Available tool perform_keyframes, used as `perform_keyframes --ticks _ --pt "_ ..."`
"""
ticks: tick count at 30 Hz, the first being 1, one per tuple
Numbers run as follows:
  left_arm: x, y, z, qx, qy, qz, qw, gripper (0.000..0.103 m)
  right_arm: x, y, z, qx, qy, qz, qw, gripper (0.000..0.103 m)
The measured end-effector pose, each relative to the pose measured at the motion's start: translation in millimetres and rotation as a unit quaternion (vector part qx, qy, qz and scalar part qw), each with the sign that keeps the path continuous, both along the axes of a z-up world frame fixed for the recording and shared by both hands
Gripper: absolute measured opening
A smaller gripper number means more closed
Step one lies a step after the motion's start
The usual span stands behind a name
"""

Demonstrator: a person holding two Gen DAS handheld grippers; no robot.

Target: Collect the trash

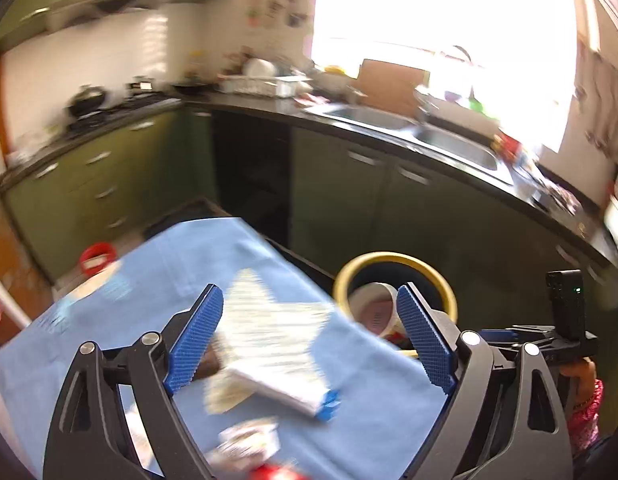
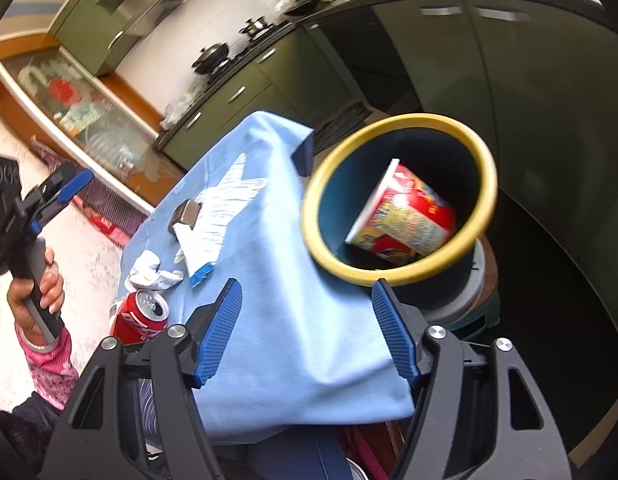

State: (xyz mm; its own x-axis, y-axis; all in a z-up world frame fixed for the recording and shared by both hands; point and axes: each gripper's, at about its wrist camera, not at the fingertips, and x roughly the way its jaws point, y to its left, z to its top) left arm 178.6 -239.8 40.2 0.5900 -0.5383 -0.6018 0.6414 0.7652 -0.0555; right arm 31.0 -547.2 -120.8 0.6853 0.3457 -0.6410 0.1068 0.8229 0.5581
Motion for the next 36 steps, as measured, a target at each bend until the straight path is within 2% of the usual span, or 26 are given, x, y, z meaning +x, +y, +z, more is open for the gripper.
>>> perform_keyframes --ticks 5,8,12,18,25,31,32,34,36 --pt "-8 77 -15 -0.006 -0.016 0.077 0.9969 0.09 24 37 10 -0.025 0.003 0.045 0.999 0.064" --pt "-9 121 -27 -0.014 -0.019 0.126 0.9918 0.091 42 66 13 -0.051 0.006 0.081 0.995 0.064" --pt "-11 175 -45 -0.035 -0.025 0.179 0.9829 0.091 66 111 13 -0.09 0.009 0.133 0.987 0.064" --pt "-8 229 -69 -0.06 -0.032 0.229 0.9709 0.093 102 166 -3 -0.14 0.012 0.194 0.971 0.064" --pt "-7 253 -90 -0.082 -0.033 0.254 0.9631 0.094 129 188 -17 -0.177 0.017 0.222 0.959 0.064" --pt "-1 251 -98 -0.082 -0.025 0.257 0.9626 0.094 145 196 -24 -0.215 0.02 0.234 0.948 0.061" --pt "-1 250 -99 -0.082 -0.026 0.257 0.9626 0.094 146 198 -24 -0.222 0.021 0.236 0.946 0.058" --pt "-1 250 -100 -0.081 -0.027 0.258 0.9624 0.096 146 201 -24 -0.234 0.02 0.24 0.942 0.043" --pt "-1 249 -101 -0.08 -0.027 0.258 0.9624 0.096 146 204 -24 -0.247 0.018 0.24 0.939 0.033"
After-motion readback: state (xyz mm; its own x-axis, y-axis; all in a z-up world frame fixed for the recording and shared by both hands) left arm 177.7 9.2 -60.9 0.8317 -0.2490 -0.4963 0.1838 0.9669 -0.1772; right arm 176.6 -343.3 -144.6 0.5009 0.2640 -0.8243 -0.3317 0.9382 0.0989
